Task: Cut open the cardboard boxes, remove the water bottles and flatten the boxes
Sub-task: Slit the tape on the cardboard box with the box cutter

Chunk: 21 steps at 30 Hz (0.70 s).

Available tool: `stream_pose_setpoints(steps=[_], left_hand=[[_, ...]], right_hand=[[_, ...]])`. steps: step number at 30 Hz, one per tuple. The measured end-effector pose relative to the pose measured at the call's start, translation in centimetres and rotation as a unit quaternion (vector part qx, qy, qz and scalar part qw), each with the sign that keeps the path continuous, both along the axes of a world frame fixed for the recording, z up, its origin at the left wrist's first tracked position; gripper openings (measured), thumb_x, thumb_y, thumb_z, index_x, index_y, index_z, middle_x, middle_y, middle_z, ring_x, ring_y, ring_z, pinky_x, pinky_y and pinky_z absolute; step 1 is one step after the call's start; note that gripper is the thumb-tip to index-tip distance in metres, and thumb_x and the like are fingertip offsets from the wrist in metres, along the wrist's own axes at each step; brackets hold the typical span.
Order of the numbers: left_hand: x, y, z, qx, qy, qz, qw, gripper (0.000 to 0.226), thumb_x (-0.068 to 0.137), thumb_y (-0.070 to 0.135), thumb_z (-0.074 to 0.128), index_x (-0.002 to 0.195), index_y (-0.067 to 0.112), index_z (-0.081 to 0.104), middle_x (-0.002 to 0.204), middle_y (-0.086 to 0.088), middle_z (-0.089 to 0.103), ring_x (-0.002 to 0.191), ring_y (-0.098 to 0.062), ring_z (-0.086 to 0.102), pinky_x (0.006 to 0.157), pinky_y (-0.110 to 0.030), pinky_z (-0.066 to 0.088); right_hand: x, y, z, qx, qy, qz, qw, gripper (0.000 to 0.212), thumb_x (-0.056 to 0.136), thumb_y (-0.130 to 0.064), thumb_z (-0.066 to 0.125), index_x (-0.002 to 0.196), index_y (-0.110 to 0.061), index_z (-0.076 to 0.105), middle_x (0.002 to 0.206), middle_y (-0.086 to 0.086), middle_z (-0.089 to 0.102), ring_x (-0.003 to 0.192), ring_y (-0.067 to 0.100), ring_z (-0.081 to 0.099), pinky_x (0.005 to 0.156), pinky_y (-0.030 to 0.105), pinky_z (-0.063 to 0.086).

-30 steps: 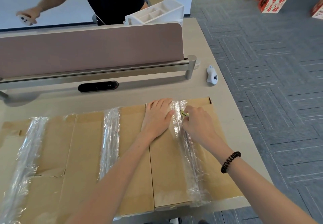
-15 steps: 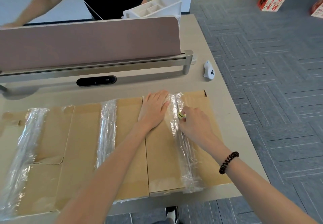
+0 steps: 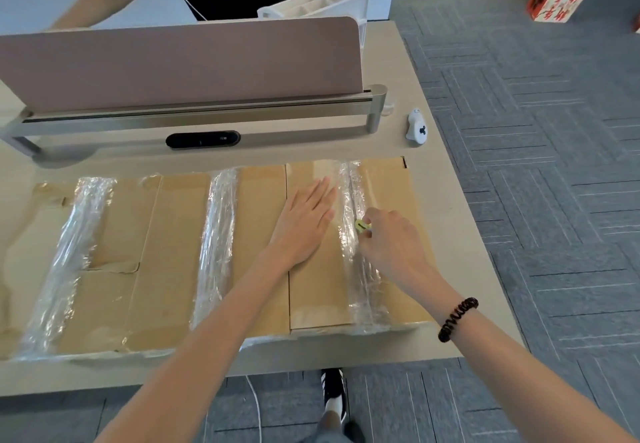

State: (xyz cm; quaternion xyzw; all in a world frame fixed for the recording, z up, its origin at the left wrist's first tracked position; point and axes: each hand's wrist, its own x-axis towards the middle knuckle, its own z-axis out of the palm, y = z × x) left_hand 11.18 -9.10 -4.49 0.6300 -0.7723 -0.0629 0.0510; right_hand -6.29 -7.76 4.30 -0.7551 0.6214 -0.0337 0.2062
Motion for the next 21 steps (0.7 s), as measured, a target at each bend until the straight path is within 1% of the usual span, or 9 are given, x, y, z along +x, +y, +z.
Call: stream_pose_setpoints(steps=[7, 9, 12, 15, 17, 19, 21], left_hand=[[-1.6, 6.4, 0.6, 0.004, 0.012, -0.011, 1.000, 0.063, 0.101, 0.043, 0.001, 0.157, 0.018, 0.016, 0.165, 0.004, 0.007, 0.151, -0.010, 0.003, 0.121, -0.033, -0.002], [-2.1, 7.9, 0.5, 0.001, 0.016, -0.010, 1.000, 0.061, 0.102, 0.043, 0.005, 0.157, 0.017, 0.018, 0.164, 0.004, 0.008, 0.151, -0.010, 0.005, 0.122, -0.034, 0.000], [-2.7, 9.6, 0.1, 0.000, -0.006, -0.014, 1.000, 0.059, 0.104, 0.042, 0.007, 0.157, 0.017, 0.017, 0.165, 0.003, 0.009, 0.152, -0.011, 0.005, 0.123, -0.036, 0.002], [-3.3, 10.9, 0.2, 0.000, -0.017, -0.015, 1.000, 0.060, 0.104, 0.042, 0.005, 0.157, 0.016, 0.014, 0.165, 0.002, 0.006, 0.152, -0.012, 0.002, 0.123, -0.037, 0.000], [-3.6, 11.8, 0.5, 0.001, -0.016, -0.019, 1.000, 0.059, 0.104, 0.042, 0.004, 0.157, 0.016, 0.011, 0.164, 0.002, 0.003, 0.152, -0.012, 0.001, 0.122, -0.036, -0.002], [-3.9, 12.5, 0.9, 0.004, -0.011, -0.026, 1.000, 0.057, 0.106, 0.041, 0.009, 0.157, 0.017, 0.011, 0.164, 0.002, 0.002, 0.151, -0.013, 0.001, 0.122, -0.036, -0.001], [-4.0, 13.2, 1.0, 0.011, 0.015, -0.029, 0.999, 0.056, 0.107, 0.041, 0.022, 0.157, 0.017, 0.014, 0.164, 0.002, 0.006, 0.151, -0.012, 0.003, 0.124, -0.038, 0.003]], right_hand=[[-1.0, 2.5, -0.1, -0.005, -0.002, 0.011, 1.000, 0.026, 0.091, -0.011, 0.047, 0.114, -0.007, 0.059, 0.103, 0.012, 0.061, 0.093, 0.030, 0.058, 0.074, 0.035, 0.043], [-1.4, 3.2, -0.2, -0.012, -0.004, 0.012, 1.000, 0.025, 0.092, -0.012, 0.047, 0.113, -0.008, 0.059, 0.101, 0.011, 0.061, 0.087, 0.028, 0.056, 0.071, 0.034, 0.042], [-1.8, 3.9, -0.2, -0.020, -0.008, 0.011, 1.000, 0.024, 0.092, -0.012, 0.048, 0.112, -0.007, 0.060, 0.098, 0.010, 0.062, 0.078, 0.026, 0.051, 0.067, 0.032, 0.041], [-2.2, 4.9, -0.2, -0.022, -0.006, 0.020, 1.000, 0.024, 0.092, -0.012, 0.048, 0.113, -0.007, 0.060, 0.099, 0.011, 0.063, 0.080, 0.027, 0.054, 0.069, 0.033, 0.044], [-2.5, 5.4, -0.1, -0.025, -0.008, 0.019, 0.999, 0.024, 0.092, -0.012, 0.048, 0.114, -0.006, 0.059, 0.100, 0.012, 0.063, 0.082, 0.028, 0.055, 0.068, 0.033, 0.042], [-2.7, 5.8, -0.1, -0.024, -0.007, 0.021, 0.999, 0.024, 0.092, -0.014, 0.050, 0.114, -0.007, 0.058, 0.102, 0.012, 0.062, 0.081, 0.027, 0.052, 0.068, 0.032, 0.039], [-2.9, 6.2, -0.2, -0.011, -0.004, 0.030, 0.999, 0.026, 0.091, -0.014, 0.052, 0.115, -0.008, 0.058, 0.103, 0.012, 0.062, 0.083, 0.028, 0.053, 0.068, 0.031, 0.037]])
